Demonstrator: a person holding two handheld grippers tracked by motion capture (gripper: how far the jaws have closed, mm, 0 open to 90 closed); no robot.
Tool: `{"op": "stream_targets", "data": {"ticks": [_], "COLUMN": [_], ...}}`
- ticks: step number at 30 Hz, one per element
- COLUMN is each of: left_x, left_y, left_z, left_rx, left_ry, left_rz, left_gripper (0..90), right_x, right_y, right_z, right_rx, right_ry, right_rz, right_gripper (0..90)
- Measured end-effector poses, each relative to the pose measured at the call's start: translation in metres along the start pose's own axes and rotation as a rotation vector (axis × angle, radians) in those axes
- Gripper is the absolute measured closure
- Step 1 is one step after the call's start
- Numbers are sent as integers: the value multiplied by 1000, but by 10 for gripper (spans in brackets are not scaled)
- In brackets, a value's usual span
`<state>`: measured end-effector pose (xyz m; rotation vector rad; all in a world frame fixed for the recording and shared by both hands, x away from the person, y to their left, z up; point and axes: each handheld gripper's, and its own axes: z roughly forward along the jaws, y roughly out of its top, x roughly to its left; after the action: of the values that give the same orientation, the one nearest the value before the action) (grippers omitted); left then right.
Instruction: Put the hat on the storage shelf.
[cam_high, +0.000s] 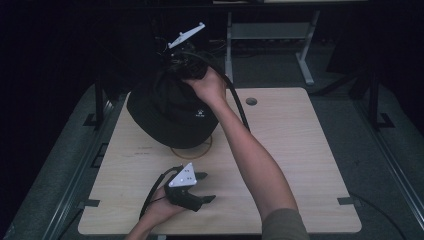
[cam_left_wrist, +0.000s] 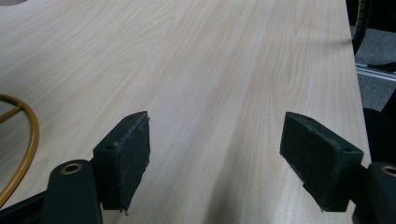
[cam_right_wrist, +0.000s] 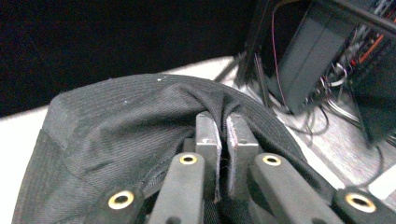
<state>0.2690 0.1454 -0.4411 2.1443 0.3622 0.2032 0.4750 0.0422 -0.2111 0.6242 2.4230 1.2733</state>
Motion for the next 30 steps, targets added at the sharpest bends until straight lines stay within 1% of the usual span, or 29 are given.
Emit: {"op": "stream_targets", "data": {"ticks": [1,2,3,4,5,6,8,9,10,12,14,17,20,21,22,25,27,29,30], "left_x": [0,0,0,-1,-1,-1,-1,-1,-1,-2,-2,-2,-2,-2,-2,-1,-1,-1,-1], "left_y": [0,0,1,1,1,1,1,1,1,1,1,2,2,2,2,2,2,2,1], "left_z": [0,-1,0,0,0,0,0,0,0,1,2,3,3,3,3,2,2,2,3], "left_rx": [7,11,9,9,8,8,10,16,16,10,8,10,6,3,4,5,3,10,5], "left_ry": [1,0,0,-2,-3,-4,-6,-7,-6,-7,-9,-7,-10,-11,-13,-23,-23,-22,-20], "left_rz": [6,6,6,6,4,6,7,7,7,6,5,7,5,0,-2,-23,-23,-22,-25], "left_gripper": [238,237,238,237,237,238,237,237,237,237,237,237,237,237,237,237,237,236,235], "right_x": [3,5,7,11,13,15,15,14,11,7,2,-4,-10,-11,-13,-18,-20,-24,-25], "right_y": [2,4,5,7,7,8,6,4,1,-5,-11,-19,-27,-29,-32,-39,-45,-50,-52], "right_z": [4,7,9,12,13,15,15,14,12,8,3,-2,-9,-11,-14,-22,-27,-31,-34], "right_rx": [26,51,65,74,83,98,106,100,85,71,50,32,9,2,-11,-36,-48,-58,-61], "right_ry": [-12,-28,-37,-55,-69,-73,-64,-56,-39,-17,-9,31,55,63,75,100,102,114,118], "right_rz": [-14,-39,-53,-77,-90,-101,-98,-88,-65,-34,-17,25,55,67,92,132,148,156,161], "right_gripper": [834,814,771,692,653,607,571,546,523,509,487,462,427,418,404,380,366,345,340]}}
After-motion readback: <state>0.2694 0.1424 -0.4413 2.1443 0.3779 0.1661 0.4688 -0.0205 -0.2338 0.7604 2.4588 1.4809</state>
